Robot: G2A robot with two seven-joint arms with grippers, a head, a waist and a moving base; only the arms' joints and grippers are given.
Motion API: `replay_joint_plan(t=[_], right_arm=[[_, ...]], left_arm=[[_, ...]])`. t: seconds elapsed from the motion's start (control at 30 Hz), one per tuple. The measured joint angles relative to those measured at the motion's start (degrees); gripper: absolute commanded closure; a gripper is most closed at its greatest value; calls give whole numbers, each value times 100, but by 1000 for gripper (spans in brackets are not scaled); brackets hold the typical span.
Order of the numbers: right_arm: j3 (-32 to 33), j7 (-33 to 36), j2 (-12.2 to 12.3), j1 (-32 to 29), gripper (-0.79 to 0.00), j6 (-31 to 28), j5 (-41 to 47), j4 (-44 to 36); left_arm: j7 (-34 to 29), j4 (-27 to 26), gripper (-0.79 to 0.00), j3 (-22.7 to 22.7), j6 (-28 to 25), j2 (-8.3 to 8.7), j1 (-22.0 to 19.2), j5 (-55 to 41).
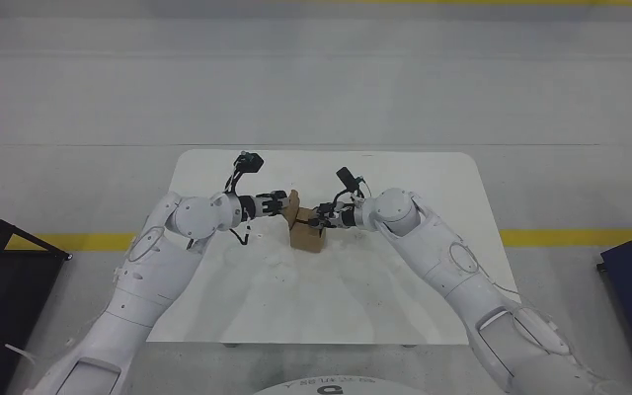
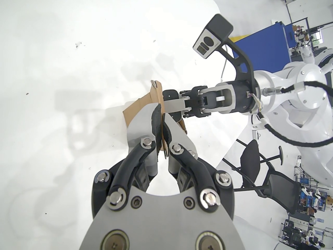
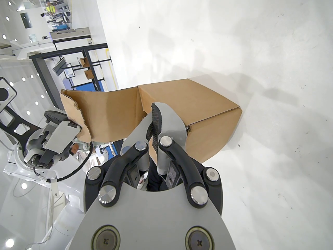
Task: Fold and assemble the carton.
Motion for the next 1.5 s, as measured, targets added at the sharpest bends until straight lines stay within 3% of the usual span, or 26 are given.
replay_joint_plan(t=[0.13, 0.17, 0.23, 0.33, 0.43, 0.67, 0.9, 1.03, 1.1, 1.2, 1.33, 1.5], right_arm=[[0, 0, 0, 0, 0, 0, 0, 0], [0, 0, 0, 0, 0, 0, 0, 0], [0, 0, 0, 0, 0, 0, 0, 0], [0, -2, 0, -2, 0, -1, 0, -1], [7, -117, 0, -80, 0, -28, -11, -62], [193, 74, 70, -272, 0, -445, 64, -307], [968, 642, 331, -867, 0, -1493, 415, -811], [1440, 849, 491, -1231, 0, -1516, 416, -1030], [1622, 841, 563, -1359, 0, -1201, 243, -1114], [1669, 761, 618, -1435, 0, -650, -94, -1298], [1483, 714, 614, -1431, 0, -338, -365, -1491], [1219, 644, 577, -1314, 0, -157, -547, -1489]], left_arm=[[19, -174, 0, 64, 101, 3, 51, 121], [25, -210, -179, 75, 108, 3, 59, 139], [41, -287, -462, 102, 72, 4, 76, 166], [31, -345, -653, 144, -20, 4, 79, 163], [17, -342, -785, 232, -46, -9, 45, 209], [70, -224, -785, 392, -20, -45, -66, 262], [219, -311, -785, 331, -39, -24, 9, 320], [324, -317, -785, 174, -47, 14, 149, 267], [363, -288, -557, -13, -99, 59, 279, 191], [311, -237, -391, -312, -185, 142, 497, 156], [-159, -226, -369, -357, -161, 216, 604, 493], [-392, -268, -376, 56, -28, 163, 430, 857]])
